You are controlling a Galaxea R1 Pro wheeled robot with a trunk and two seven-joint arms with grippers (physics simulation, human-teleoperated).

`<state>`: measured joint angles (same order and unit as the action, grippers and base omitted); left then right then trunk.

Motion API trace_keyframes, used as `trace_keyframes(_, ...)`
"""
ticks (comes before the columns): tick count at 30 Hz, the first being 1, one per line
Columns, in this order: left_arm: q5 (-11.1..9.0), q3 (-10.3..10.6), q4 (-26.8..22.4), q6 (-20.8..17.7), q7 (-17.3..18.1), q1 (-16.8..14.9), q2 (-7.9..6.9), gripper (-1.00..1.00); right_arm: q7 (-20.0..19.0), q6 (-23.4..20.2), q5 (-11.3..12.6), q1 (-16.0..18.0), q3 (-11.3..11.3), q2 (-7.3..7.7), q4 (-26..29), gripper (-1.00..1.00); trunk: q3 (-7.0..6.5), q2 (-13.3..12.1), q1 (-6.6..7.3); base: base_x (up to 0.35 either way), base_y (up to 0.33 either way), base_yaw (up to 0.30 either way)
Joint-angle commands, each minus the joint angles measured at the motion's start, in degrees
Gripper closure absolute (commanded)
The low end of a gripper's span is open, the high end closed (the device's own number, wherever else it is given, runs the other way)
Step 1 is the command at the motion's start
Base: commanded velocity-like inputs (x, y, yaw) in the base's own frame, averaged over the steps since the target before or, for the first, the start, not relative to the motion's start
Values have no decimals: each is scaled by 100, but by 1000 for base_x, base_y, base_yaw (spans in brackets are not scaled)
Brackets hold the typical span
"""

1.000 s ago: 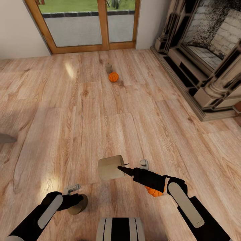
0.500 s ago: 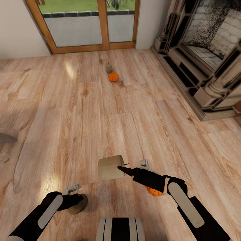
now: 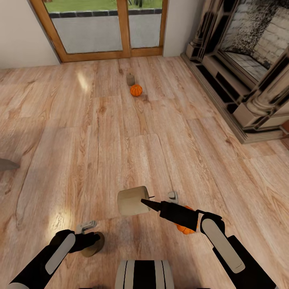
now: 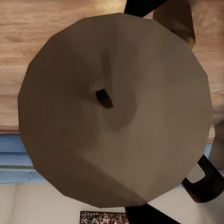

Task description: Place each of the two pumpkins and all three candles from the living room inside a cabinet in the living room (use any cabinet), then make sure every cabinet is closed, and position the cauldron so it is next to a table in the living room.

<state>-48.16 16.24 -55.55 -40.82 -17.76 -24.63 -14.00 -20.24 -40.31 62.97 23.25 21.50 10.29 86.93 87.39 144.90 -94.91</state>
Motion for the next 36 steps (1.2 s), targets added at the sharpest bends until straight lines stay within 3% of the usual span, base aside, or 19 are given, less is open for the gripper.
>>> trace_keyframes(1,-57,19,-8,-5,-52,-2,-8,100,-7,-14,14,4,3,3,0,100,3,1,1,0,0,0)
trace_keyframes(17,-57,19,-8,-5,-43,-4,-15,100,-7,-14,14,4,3,3,-1,100,3,1,1,0,0,0)
trace_keyframes(33,-53,19,-8,-5,-43,-3,-15,100,-7,-14,14,4,1,3,-1,100,-351,-20,42,0,0,0)
trace_keyframes(36,-53,19,-14,-5,-43,-4,-15,100,-7,-15,14,3,3,4,-1,100,-351,-20,42,0,0,0)
